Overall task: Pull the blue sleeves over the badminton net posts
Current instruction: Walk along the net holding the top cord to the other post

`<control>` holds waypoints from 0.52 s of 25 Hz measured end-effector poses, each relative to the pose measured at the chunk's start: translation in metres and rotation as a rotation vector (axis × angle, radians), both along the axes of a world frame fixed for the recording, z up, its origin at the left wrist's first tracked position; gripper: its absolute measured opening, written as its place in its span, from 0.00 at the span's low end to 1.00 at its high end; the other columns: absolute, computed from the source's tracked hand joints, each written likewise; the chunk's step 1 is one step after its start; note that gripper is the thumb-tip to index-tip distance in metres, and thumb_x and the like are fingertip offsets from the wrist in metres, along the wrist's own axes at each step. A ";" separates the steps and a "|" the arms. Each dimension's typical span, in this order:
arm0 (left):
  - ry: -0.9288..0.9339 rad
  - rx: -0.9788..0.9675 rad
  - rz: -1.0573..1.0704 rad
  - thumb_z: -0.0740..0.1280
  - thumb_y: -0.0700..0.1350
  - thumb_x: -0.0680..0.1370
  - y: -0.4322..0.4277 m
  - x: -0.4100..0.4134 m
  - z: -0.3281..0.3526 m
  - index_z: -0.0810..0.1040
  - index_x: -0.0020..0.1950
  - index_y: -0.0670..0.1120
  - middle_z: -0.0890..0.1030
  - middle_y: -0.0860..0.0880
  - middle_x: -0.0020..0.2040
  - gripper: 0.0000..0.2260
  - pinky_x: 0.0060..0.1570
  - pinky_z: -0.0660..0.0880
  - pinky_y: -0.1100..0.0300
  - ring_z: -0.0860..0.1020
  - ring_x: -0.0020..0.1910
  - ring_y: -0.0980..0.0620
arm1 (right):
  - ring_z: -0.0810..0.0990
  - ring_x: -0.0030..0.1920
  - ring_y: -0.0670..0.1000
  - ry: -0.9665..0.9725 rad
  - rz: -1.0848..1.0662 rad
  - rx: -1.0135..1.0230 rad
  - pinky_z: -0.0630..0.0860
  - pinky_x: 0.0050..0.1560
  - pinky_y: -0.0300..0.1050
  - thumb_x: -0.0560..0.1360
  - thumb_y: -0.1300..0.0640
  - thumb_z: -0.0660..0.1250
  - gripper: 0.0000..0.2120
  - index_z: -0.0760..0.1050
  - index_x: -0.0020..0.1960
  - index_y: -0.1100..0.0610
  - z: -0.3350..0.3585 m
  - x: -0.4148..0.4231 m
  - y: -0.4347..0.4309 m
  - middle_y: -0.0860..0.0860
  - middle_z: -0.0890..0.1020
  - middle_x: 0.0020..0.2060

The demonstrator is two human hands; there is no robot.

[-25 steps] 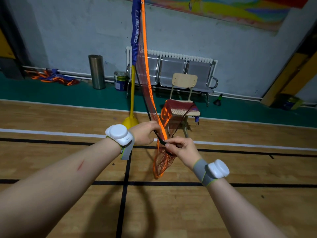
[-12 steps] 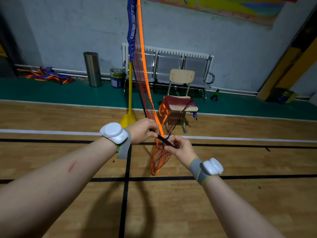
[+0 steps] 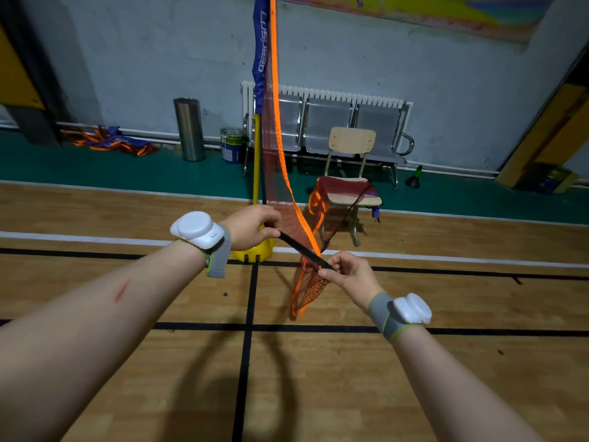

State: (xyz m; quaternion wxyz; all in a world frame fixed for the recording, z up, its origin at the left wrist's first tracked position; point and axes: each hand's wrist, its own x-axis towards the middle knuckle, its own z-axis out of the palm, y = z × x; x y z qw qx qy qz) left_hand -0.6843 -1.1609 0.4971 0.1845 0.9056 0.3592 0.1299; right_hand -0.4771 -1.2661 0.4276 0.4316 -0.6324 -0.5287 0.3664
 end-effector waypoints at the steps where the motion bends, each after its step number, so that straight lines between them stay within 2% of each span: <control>1: 0.019 0.004 0.012 0.63 0.41 0.77 -0.001 -0.002 -0.001 0.76 0.47 0.40 0.73 0.49 0.45 0.05 0.47 0.66 0.59 0.71 0.47 0.48 | 0.70 0.36 0.48 0.007 0.013 0.007 0.70 0.41 0.38 0.70 0.65 0.71 0.07 0.75 0.37 0.56 0.003 0.000 -0.001 0.51 0.72 0.32; 3: 0.056 0.021 0.046 0.62 0.41 0.78 -0.005 0.000 0.000 0.76 0.49 0.41 0.74 0.47 0.47 0.05 0.48 0.67 0.58 0.72 0.49 0.46 | 0.73 0.38 0.50 -0.009 0.047 0.023 0.71 0.44 0.40 0.71 0.61 0.70 0.02 0.79 0.42 0.60 0.016 0.003 -0.003 0.54 0.77 0.36; 6: 0.133 0.004 0.085 0.61 0.42 0.78 -0.011 0.011 0.002 0.75 0.54 0.44 0.74 0.46 0.55 0.07 0.55 0.68 0.56 0.71 0.54 0.48 | 0.75 0.39 0.46 -0.054 0.052 0.060 0.70 0.42 0.29 0.73 0.63 0.68 0.07 0.80 0.48 0.65 0.036 0.006 -0.007 0.54 0.79 0.38; 10: 0.142 -0.005 0.094 0.61 0.40 0.77 -0.024 0.039 0.005 0.76 0.55 0.43 0.73 0.45 0.57 0.08 0.57 0.69 0.55 0.72 0.58 0.46 | 0.76 0.41 0.48 -0.078 0.105 0.071 0.72 0.46 0.39 0.73 0.62 0.68 0.07 0.81 0.49 0.64 0.052 0.017 -0.022 0.55 0.80 0.39; 13: 0.119 -0.029 0.063 0.60 0.38 0.77 -0.042 0.066 0.008 0.76 0.58 0.44 0.74 0.47 0.60 0.12 0.54 0.66 0.63 0.72 0.60 0.48 | 0.78 0.43 0.50 -0.089 0.126 0.061 0.75 0.50 0.45 0.72 0.62 0.69 0.08 0.81 0.49 0.64 0.054 0.032 -0.035 0.57 0.82 0.42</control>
